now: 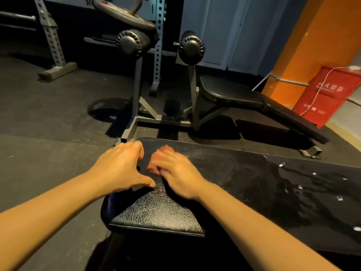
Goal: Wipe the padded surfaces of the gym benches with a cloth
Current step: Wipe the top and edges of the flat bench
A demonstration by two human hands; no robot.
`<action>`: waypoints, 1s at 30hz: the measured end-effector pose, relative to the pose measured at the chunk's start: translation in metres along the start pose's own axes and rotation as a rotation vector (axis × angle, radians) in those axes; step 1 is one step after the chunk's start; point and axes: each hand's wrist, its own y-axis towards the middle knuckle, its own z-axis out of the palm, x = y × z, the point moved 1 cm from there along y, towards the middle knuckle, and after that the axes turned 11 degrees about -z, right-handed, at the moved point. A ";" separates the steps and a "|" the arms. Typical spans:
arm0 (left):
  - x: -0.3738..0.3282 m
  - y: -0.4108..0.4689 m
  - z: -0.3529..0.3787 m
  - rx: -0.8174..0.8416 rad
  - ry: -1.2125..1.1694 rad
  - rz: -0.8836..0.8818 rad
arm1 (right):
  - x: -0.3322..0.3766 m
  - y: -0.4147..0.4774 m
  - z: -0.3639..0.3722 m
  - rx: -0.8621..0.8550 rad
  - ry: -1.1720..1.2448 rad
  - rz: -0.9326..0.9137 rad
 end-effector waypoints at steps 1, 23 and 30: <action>0.002 0.003 0.000 0.018 -0.007 -0.001 | 0.012 -0.019 -0.005 0.031 0.053 -0.044; 0.054 -0.026 0.009 0.186 -0.015 -0.176 | -0.046 0.081 0.012 0.031 -0.076 0.019; 0.057 -0.036 0.014 0.087 0.017 -0.093 | 0.019 0.071 0.022 0.051 -0.060 -0.155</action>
